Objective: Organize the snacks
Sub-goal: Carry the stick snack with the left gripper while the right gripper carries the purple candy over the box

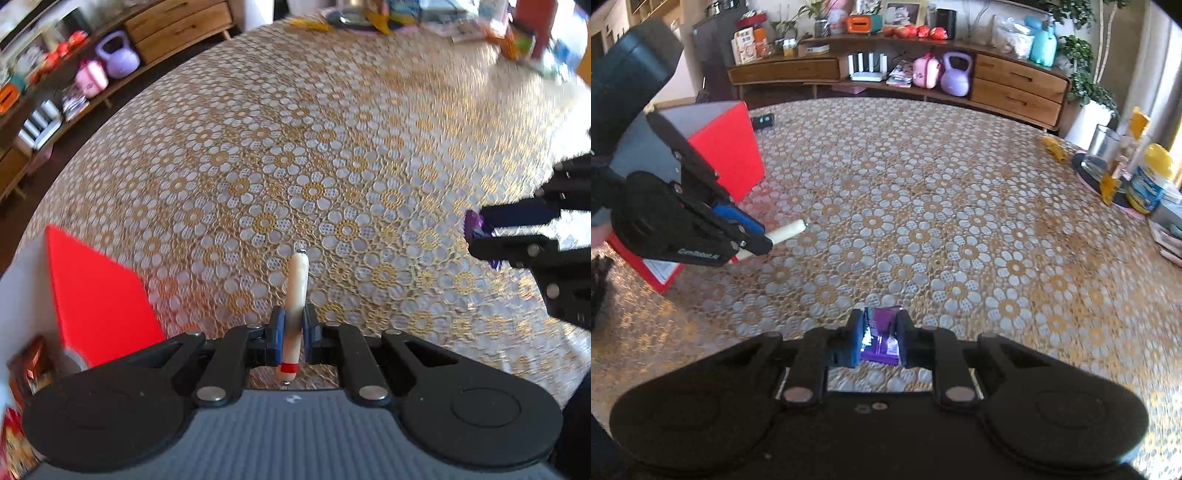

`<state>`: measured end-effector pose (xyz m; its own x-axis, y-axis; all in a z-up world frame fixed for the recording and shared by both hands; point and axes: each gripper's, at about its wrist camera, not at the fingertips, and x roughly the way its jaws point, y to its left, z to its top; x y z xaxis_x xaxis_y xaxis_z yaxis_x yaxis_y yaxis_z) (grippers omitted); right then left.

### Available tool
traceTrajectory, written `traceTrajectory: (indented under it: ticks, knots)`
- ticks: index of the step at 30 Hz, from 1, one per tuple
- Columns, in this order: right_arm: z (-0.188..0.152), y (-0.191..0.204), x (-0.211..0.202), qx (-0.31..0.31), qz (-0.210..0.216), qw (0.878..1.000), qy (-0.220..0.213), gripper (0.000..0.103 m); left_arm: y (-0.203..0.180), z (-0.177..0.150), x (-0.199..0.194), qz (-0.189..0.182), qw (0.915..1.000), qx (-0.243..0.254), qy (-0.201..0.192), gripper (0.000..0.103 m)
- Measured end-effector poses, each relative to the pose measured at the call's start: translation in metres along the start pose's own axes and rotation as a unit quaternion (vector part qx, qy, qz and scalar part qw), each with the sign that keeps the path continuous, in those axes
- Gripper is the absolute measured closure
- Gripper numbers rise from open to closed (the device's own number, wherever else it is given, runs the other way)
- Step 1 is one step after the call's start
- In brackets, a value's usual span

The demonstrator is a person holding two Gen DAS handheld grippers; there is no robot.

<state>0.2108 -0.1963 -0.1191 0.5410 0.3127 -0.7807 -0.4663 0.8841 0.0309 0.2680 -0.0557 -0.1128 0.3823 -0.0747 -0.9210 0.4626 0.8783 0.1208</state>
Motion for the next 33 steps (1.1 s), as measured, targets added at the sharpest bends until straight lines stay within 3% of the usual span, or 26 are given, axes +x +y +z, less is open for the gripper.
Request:
traceTrajectory:
  ticks: [11, 19, 28, 33]
  knots:
    - [0.026, 0.043, -0.064, -0.003, 0.003, 0.999, -0.036, 0.086, 0.023, -0.031, -0.086, -0.008, 0.9948, -0.083, -0.058, 0.093]
    - [0.061, 0.104, -0.091, -0.028, 0.013, 0.997, -0.076, 0.087, 0.061, -0.068, -0.143, 0.032, 0.986, -0.13, -0.099, 0.093]
    - [0.099, 0.179, -0.071, -0.063, 0.051, 0.993, -0.082, 0.086, 0.124, -0.124, -0.166, 0.071, 0.9745, -0.187, -0.101, 0.093]
    - [0.113, 0.212, -0.042, -0.063, 0.057, 0.994, -0.068, 0.086, 0.164, -0.15, -0.156, 0.083, 0.9676, -0.223, -0.086, 0.093]
